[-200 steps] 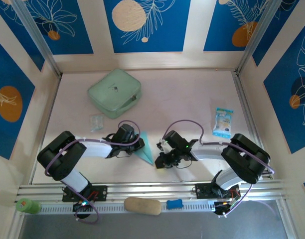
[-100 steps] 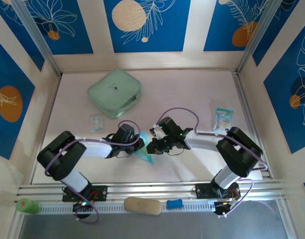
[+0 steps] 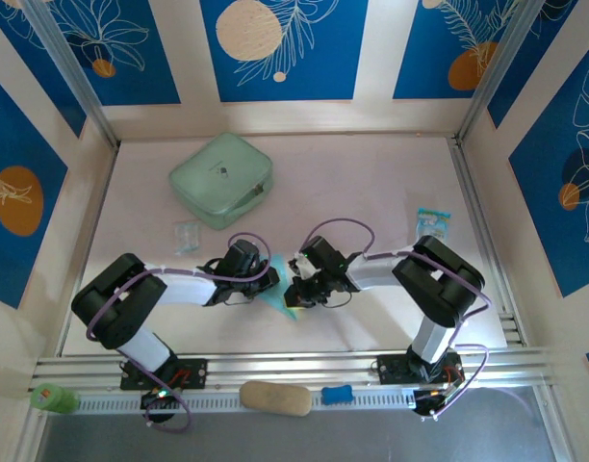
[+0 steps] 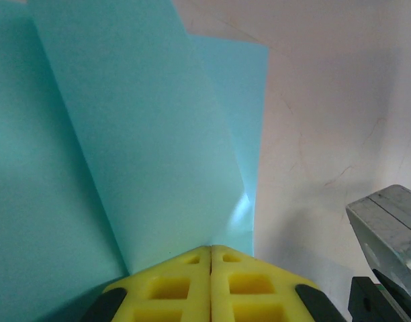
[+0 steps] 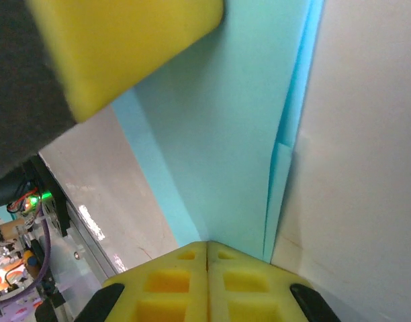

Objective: Fold a paper plane with a square sheet of paper (pick it up from the middle)
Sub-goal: Perform the fourth fold on the wing at the bottom-center of the table.

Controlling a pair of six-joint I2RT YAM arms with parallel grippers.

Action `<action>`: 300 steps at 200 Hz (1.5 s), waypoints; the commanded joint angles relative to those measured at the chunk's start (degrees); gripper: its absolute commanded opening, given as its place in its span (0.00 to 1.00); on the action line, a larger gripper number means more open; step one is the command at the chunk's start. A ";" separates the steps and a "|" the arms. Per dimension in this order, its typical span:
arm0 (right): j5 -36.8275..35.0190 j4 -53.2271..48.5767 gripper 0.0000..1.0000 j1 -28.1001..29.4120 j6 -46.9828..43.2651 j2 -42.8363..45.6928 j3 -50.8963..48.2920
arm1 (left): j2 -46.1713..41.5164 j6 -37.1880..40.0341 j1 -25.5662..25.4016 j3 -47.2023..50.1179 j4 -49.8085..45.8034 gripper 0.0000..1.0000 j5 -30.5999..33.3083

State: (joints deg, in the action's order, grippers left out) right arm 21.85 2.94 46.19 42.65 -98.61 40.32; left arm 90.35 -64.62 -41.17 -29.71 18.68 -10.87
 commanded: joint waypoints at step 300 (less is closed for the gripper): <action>-0.20 -1.56 0.05 5.50 2.40 6.86 -11.33 | 0.20 0.64 0.04 2.39 -7.08 0.07 3.49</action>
State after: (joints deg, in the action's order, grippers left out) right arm 20.88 4.64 49.89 42.48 -93.38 34.06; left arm 89.56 -64.47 -41.43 -29.30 17.78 -10.85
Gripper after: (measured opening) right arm 0.057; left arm 0.066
